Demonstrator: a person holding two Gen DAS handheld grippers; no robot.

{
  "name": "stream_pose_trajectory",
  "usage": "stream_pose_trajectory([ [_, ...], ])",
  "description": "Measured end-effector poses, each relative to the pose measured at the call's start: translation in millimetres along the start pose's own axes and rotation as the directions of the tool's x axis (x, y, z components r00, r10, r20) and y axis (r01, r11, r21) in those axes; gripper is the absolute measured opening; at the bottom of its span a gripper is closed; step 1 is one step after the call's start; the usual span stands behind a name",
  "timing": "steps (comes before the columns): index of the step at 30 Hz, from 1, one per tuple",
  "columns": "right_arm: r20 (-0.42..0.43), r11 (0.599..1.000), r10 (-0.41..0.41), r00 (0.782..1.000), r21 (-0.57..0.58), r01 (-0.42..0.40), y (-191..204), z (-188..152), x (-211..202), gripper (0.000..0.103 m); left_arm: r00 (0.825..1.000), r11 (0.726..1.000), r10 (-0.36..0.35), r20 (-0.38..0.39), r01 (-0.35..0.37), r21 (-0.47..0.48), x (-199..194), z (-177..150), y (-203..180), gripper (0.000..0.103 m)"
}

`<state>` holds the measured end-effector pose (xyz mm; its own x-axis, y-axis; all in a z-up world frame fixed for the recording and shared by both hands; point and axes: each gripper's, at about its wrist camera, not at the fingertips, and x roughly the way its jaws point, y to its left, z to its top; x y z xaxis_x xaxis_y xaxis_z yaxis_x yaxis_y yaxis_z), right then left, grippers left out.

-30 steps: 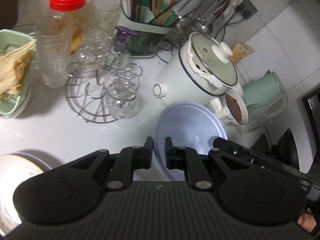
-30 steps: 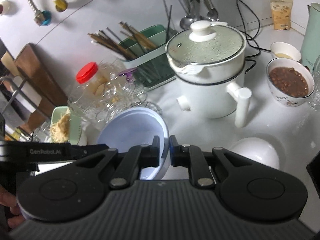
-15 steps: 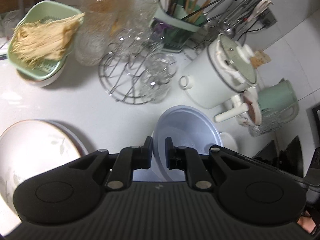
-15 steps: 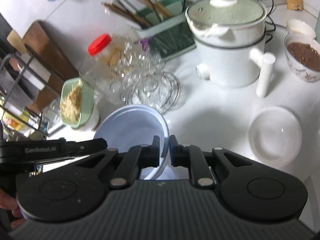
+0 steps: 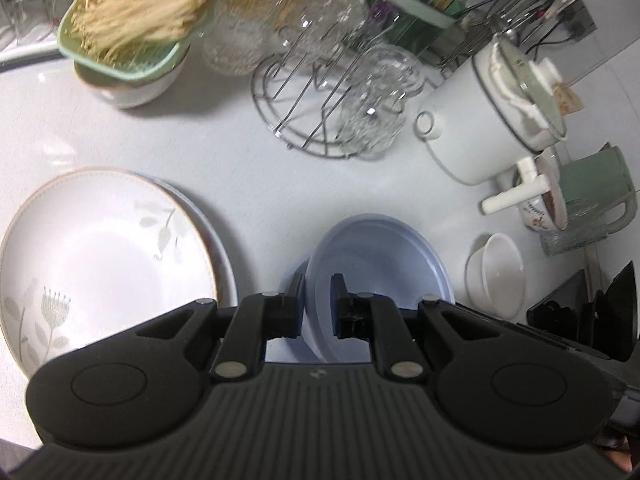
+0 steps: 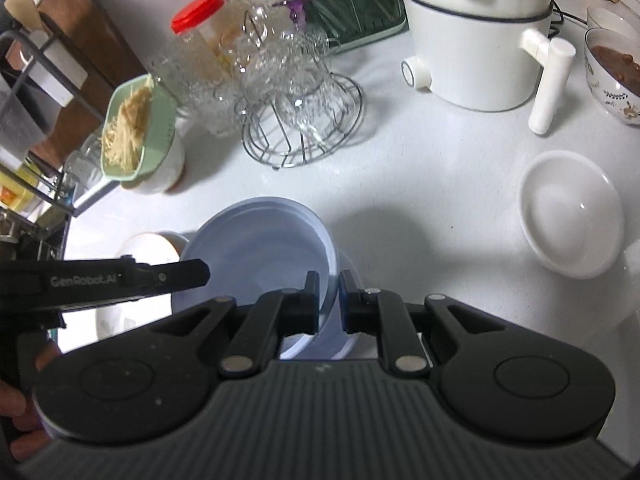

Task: Organize plates and bowls
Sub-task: 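Carry the second light-blue bowl over the first light-blue bowl, then lower the second bowl into the first light-blue bowl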

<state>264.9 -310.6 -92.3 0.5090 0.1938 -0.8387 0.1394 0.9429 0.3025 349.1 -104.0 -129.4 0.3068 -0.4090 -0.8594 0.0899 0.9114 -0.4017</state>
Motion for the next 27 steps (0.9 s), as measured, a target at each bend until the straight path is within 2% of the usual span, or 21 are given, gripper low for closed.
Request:
stream_pose_trajectory([
  [3, -0.019, 1.0, -0.007, 1.0, -0.011, 0.007, 2, -2, 6, 0.014, 1.0, 1.0, 0.0, -0.009, 0.0, -0.003, 5, -1, 3, 0.018],
  [12, -0.04, 1.0, -0.013, 0.999, -0.023, 0.012, 3, -5, 13, 0.014, 0.999, 1.0, 0.004, -0.039, -0.004, -0.004, 12, -7, 8, 0.022],
  [14, -0.051, 1.0, -0.003, 0.999, -0.012, 0.002, 2, -5, 15, 0.014, 0.999, 1.0, 0.004, -0.047, -0.005, -0.014, 11, -7, 11, 0.029],
  [15, -0.055, 1.0, 0.007, 0.998, -0.005, -0.007, 2, -5, 15, 0.014, 0.999, 1.0, 0.004, -0.049, -0.006, -0.024, 10, -7, 12, 0.038],
  [16, -0.059, 1.0, 0.009, 0.998, 0.001, -0.009, 2, -5, 15, 0.016, 0.999, 1.0, 0.004, -0.047, -0.005, -0.028, 7, -7, 14, 0.047],
  [17, -0.06, 1.0, 0.005, 0.998, 0.004, -0.004, 2, -6, 14, 0.024, 0.999, 1.0, 0.005, -0.04, -0.006, -0.02, 4, -7, 13, 0.049],
  [18, -0.059, 1.0, 0.002, 0.998, 0.006, -0.002, 3, -6, 14, 0.032, 0.999, 1.0, 0.012, -0.03, -0.013, -0.005, 0, -7, 12, 0.049],
  [19, -0.055, 1.0, 0.002, 0.998, 0.004, -0.002, 4, -6, 12, 0.035, 1.0, 1.0, 0.021, -0.021, -0.021, 0.007, -4, -7, 10, 0.049],
  [24, -0.008, 0.999, 0.031, 0.999, -0.013, -0.031, 12, 1, -5, 0.035, 0.999, 0.998, 0.032, 0.033, -0.034, 0.057, -27, -6, -2, 0.049],
  [27, 0.03, 0.999, 0.043, 0.999, -0.034, -0.042, 17, 8, -18, 0.035, 0.998, 0.998, 0.016, 0.067, -0.02, 0.053, -41, -4, -4, 0.049],
])
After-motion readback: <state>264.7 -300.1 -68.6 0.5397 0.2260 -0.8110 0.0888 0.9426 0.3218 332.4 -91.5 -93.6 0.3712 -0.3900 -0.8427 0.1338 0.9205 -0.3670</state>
